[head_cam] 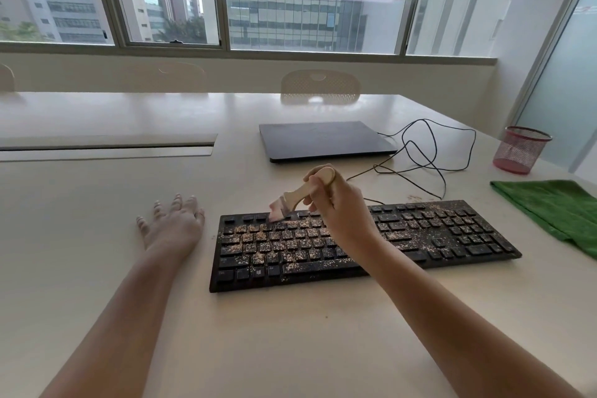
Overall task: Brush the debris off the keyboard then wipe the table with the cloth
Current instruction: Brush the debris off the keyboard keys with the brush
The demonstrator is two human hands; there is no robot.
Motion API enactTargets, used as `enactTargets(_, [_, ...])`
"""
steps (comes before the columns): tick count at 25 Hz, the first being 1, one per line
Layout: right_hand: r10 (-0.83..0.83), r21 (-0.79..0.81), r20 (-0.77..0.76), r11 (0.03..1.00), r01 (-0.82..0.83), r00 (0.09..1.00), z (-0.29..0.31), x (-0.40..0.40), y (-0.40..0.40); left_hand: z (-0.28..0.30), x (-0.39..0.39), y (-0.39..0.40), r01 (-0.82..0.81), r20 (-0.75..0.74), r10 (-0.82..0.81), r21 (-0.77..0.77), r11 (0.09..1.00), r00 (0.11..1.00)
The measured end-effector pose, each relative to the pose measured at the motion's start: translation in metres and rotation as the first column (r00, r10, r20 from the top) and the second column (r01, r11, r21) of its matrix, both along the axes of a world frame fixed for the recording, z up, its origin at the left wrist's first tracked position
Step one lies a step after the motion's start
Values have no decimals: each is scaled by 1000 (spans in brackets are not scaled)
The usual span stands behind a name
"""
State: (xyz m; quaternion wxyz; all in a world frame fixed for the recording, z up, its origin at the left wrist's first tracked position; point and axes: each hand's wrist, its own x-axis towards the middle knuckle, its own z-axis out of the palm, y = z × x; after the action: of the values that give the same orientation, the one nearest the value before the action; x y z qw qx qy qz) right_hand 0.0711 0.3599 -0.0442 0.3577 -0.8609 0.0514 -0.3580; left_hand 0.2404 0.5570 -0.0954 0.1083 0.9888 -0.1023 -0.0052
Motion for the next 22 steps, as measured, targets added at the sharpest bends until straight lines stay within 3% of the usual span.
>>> enactTargets(5, [-54, -60, 83, 996, 59, 995, 0, 0, -1, 0, 1, 2, -2, 4, 2, 4, 1000, 1000])
enactTargets(8, [-84, -178, 73, 979, 96, 994, 0, 1, 1, 1, 0, 0, 3, 3, -3, 2, 1000, 1000])
enactTargets(12, [-39, -89, 76, 995, 46, 996, -1, 5, -5, 1, -2, 1, 8, 0, -8, 6, 1000, 1000])
enactTargets(15, [1, -180, 31, 984, 5, 1000, -2, 4, 2, 2, -2, 1, 5, 2, -5, 7, 1000, 1000])
enactTargets(19, [-52, -125, 38, 991, 56, 998, 4, 2, -4, 1, -1, 1, 9, -4, -9, 4, 1000, 1000])
enactTargets(22, [-71, -186, 2, 980, 70, 997, 4, 2, -4, 2, -1, 2, 7, 1, -7, 12, 1000, 1000])
